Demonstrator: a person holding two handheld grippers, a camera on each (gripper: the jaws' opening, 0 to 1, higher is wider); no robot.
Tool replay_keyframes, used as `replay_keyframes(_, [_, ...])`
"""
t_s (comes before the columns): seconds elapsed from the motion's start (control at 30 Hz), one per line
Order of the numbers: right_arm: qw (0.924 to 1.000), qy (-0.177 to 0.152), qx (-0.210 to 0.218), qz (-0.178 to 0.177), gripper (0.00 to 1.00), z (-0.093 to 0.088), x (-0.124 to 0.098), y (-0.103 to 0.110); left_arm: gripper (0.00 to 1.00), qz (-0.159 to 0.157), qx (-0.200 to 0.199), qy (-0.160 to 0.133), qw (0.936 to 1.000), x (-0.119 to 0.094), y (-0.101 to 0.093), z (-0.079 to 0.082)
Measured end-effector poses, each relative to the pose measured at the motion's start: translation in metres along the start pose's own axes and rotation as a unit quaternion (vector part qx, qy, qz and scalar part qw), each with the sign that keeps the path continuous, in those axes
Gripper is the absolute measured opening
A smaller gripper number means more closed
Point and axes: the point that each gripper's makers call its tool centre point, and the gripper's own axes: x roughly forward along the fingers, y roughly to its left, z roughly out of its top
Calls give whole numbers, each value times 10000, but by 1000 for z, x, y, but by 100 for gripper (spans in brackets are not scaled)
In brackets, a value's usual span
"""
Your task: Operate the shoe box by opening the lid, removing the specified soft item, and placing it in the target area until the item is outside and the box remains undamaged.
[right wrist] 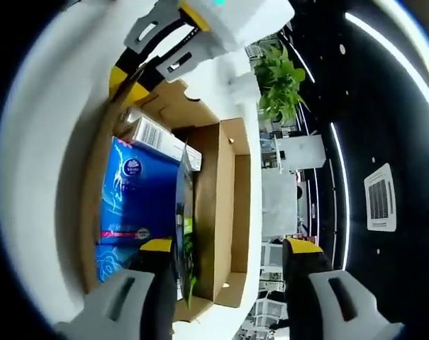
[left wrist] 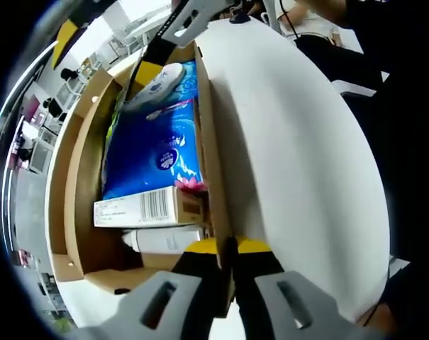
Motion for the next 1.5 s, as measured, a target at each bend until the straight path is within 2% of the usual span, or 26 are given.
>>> replay_keyframes(0.17, [9997, 81, -98, -217, 61, -1, 11, -1, 4, 14, 12, 18, 10000, 0, -1, 0])
replay_keyframes(0.53, [9993, 142, -14, -356, 61, -1, 23, 4, 4, 4, 23, 11, 10000, 0, -3, 0])
replay_keyframes(1.0, [9988, 165, -246, -392, 61, -1, 31, 20, 4, 11, 45, 1, 10000, 1, -2, 1])
replay_keyframes(1.3, [9984, 175, -219, -499, 58, -3, 29, 21, 4, 25, 48, 30, 10000, 1, -2, 1])
replay_keyframes(1.5, [9984, 177, -51, -539, 57, -4, 27, 20, 4, 33, 75, 21, 10000, 1, -2, 1])
